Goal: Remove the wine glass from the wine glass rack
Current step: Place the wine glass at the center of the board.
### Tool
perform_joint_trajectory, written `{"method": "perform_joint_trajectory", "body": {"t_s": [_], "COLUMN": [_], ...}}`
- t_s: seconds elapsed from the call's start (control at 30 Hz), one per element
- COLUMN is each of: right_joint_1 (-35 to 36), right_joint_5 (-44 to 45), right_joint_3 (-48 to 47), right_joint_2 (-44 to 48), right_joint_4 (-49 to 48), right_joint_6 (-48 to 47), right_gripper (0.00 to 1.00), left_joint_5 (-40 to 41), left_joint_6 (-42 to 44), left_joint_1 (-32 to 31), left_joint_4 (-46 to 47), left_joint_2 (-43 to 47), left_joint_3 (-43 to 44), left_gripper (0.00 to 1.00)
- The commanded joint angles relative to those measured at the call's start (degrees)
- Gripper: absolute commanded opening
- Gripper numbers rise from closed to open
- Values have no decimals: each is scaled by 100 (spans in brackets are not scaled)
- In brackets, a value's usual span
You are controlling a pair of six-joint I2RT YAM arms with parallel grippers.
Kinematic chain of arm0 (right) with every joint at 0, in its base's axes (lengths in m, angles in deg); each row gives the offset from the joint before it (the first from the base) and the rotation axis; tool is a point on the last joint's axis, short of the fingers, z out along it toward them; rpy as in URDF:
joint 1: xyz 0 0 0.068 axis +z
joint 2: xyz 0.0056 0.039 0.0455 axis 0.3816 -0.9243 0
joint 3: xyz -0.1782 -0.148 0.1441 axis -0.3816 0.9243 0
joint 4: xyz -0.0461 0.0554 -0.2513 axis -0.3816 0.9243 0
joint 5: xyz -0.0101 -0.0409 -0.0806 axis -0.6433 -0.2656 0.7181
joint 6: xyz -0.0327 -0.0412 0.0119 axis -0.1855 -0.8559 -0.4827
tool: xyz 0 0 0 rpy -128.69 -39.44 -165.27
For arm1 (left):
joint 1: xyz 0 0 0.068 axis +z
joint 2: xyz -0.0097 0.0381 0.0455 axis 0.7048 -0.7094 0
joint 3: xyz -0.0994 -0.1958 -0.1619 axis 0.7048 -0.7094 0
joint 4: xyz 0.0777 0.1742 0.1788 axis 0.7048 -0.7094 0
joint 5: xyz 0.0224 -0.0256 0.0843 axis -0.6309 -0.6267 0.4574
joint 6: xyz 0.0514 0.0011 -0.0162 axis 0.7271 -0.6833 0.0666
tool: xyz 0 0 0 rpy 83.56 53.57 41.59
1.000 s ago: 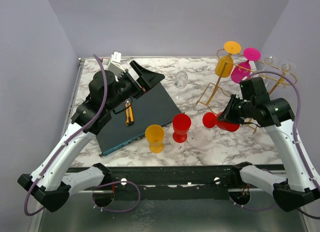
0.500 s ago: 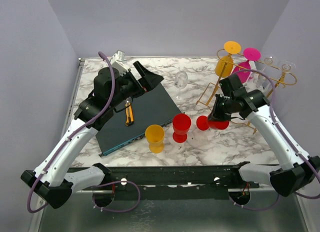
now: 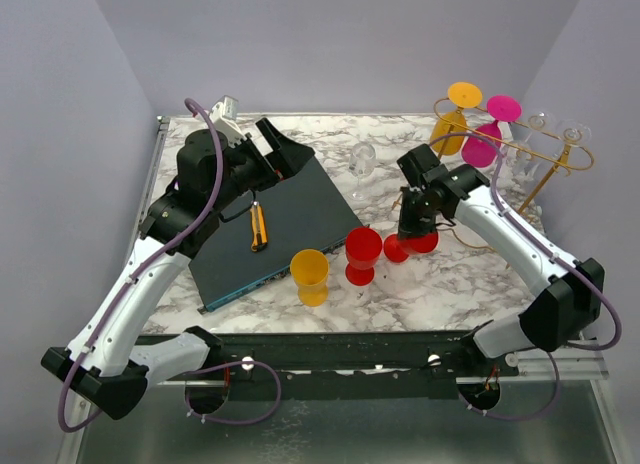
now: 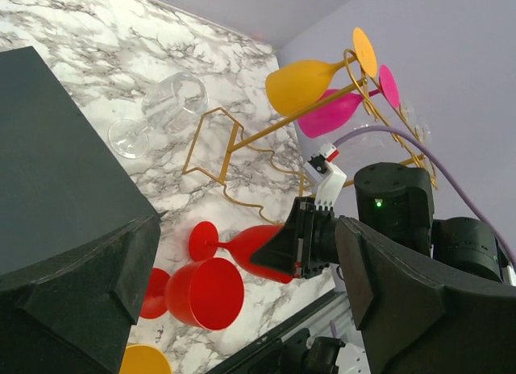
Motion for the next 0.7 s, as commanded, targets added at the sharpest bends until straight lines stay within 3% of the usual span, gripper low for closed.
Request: {"method": "perform_joint_trajectory", "body": {"t_s": [0.0,0.37,0.67], "right_joint_1": [72,160,177], "right_joint_5": [232,205,143], "right_joint_3": [-357,-650,-759], "right_joint_2": [-311,-806,-932], "right_joint_4": [-187,-24,-46], "right_joint_6": [-44,-206,-239], "right_gripper": [0,1,16], "left_joint_5": [100,-80,-175], "left_joint_6": [191,226,209], "left_joint_1": [103,315,444], "left_joint_4": [-86,-96,-79], "left_joint_2": [90,-35,-98], "left_joint_3": [127,215,225], "left_gripper": [99,99,99]}}
